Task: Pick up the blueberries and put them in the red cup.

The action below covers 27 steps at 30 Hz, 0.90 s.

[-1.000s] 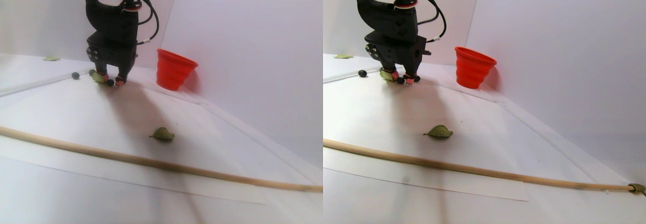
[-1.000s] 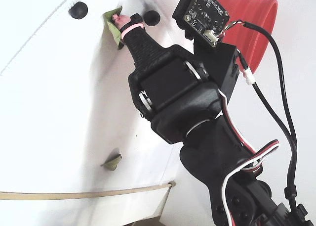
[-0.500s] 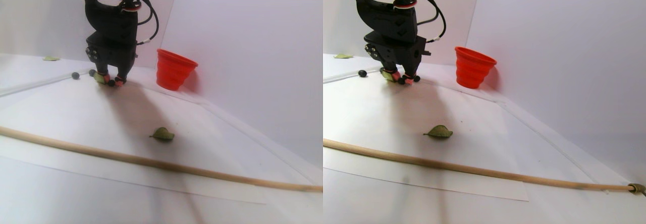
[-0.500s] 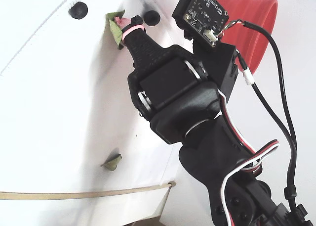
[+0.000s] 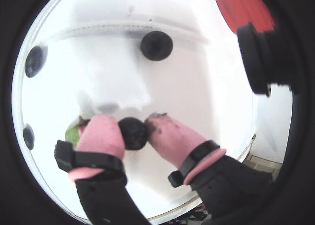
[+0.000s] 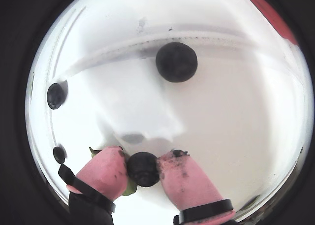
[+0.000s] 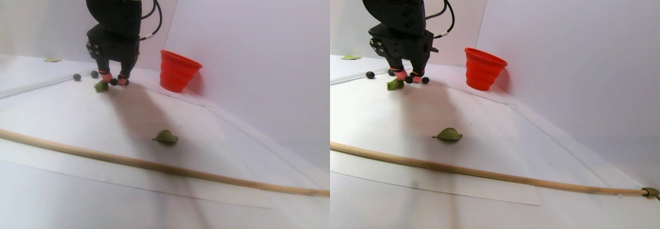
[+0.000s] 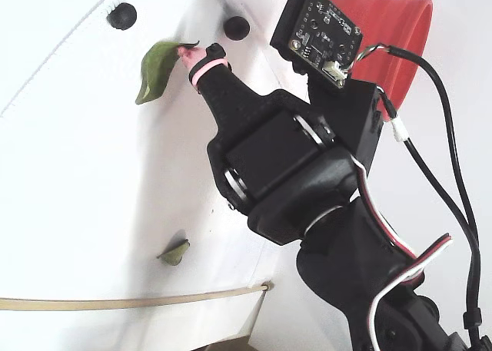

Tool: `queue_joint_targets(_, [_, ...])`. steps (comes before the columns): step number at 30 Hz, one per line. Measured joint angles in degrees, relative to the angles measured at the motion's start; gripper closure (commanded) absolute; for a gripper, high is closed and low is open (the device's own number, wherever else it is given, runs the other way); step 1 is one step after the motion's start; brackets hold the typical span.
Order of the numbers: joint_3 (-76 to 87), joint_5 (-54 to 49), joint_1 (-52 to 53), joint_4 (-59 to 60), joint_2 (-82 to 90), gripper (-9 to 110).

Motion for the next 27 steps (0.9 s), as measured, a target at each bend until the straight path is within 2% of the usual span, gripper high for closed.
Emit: queue_joint_targets(27, [1.3,-8.8,6.0,2.5,5.5,90])
